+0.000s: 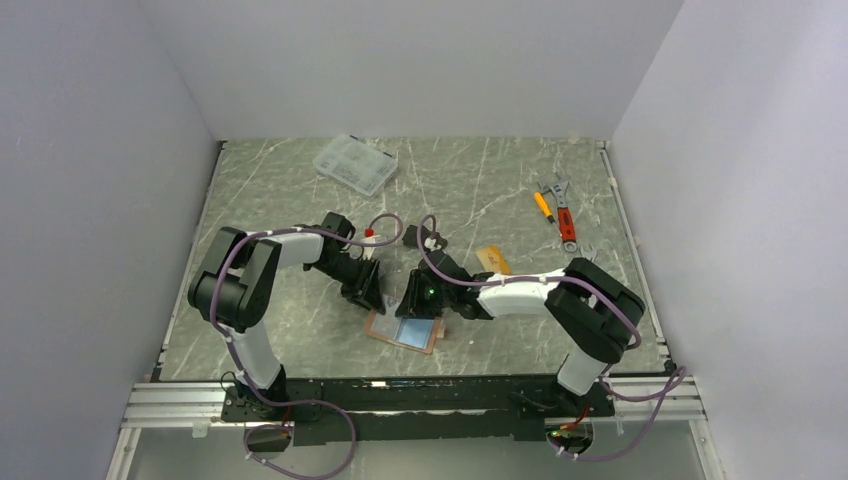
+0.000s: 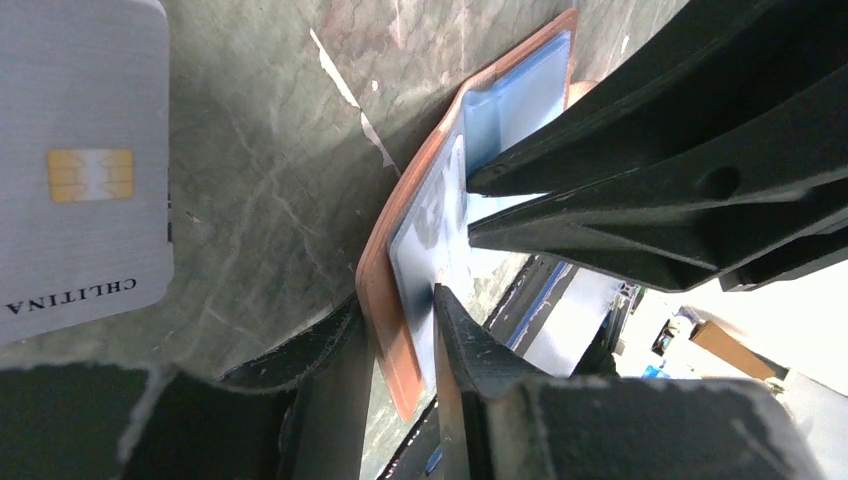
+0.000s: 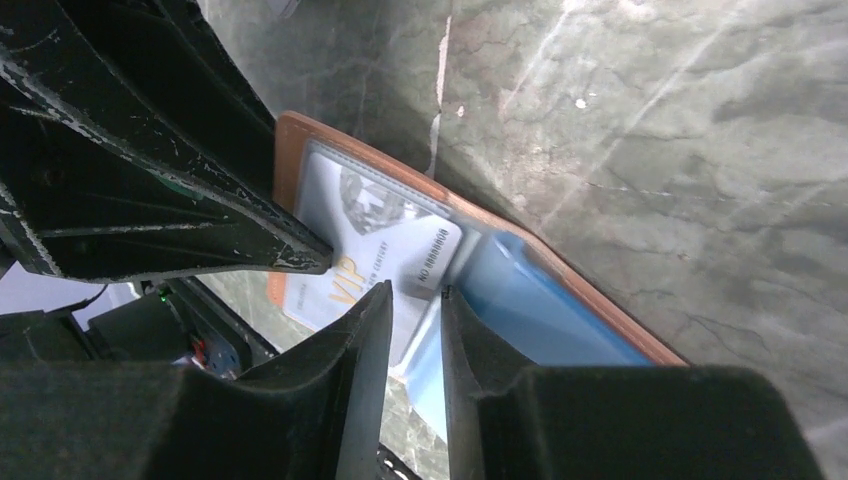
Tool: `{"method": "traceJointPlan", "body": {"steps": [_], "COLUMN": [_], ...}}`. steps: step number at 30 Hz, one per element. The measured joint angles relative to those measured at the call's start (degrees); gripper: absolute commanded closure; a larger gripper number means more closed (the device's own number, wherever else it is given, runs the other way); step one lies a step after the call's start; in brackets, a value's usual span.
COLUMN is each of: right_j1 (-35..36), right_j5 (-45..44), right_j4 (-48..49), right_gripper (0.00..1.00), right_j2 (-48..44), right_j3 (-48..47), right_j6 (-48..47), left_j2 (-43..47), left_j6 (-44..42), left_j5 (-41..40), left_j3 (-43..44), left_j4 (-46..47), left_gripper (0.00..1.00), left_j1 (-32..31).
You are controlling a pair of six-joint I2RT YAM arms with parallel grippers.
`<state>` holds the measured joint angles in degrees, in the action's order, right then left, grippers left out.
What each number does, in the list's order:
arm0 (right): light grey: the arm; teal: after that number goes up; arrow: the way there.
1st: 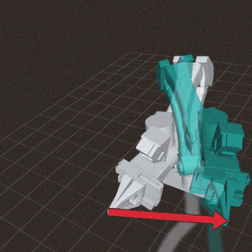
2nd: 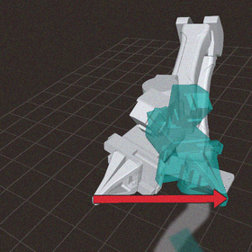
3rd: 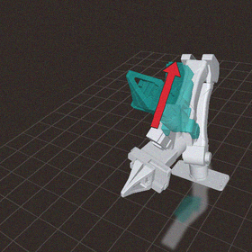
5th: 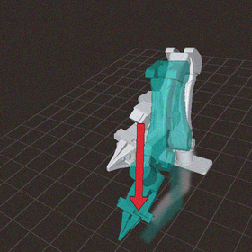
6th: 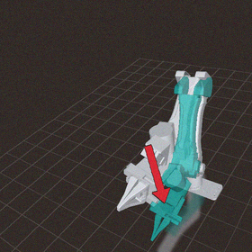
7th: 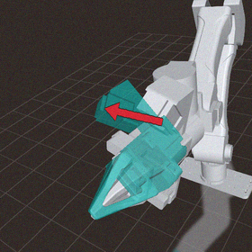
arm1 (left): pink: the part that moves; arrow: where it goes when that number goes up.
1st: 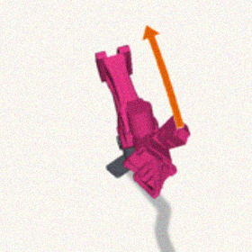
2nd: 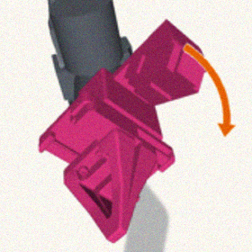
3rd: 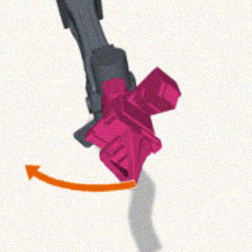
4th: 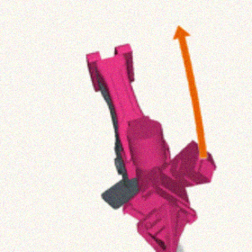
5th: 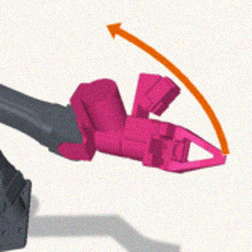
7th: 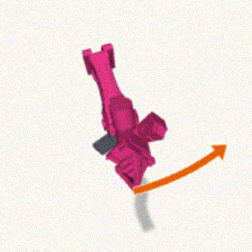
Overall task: Put the credit cards into the card holder
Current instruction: Insert the credit card into the card holder.
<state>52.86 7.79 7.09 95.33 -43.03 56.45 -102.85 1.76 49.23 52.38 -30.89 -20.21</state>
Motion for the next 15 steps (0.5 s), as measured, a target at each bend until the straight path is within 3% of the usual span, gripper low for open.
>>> {"method": "traceJointPlan", "body": {"steps": [3,15], "right_j1": [0.0,0.5], "right_j5": [1.2,3.1], "right_j4": [1.5,2.9], "right_gripper": [0.66,0.65], "right_j2": [1.3,2.0], "right_j3": [0.0,-0.2], "right_j6": [0.2,-0.5], "left_j2": [0.0,0.0], "left_j6": [0.0,-0.2], "left_j5": [0.0,-0.2], "left_j3": [0.0,0.0], "left_j4": [0.0,-0.9], "left_gripper": [0.66,0.64], "left_j1": [0.0,1.1]}}
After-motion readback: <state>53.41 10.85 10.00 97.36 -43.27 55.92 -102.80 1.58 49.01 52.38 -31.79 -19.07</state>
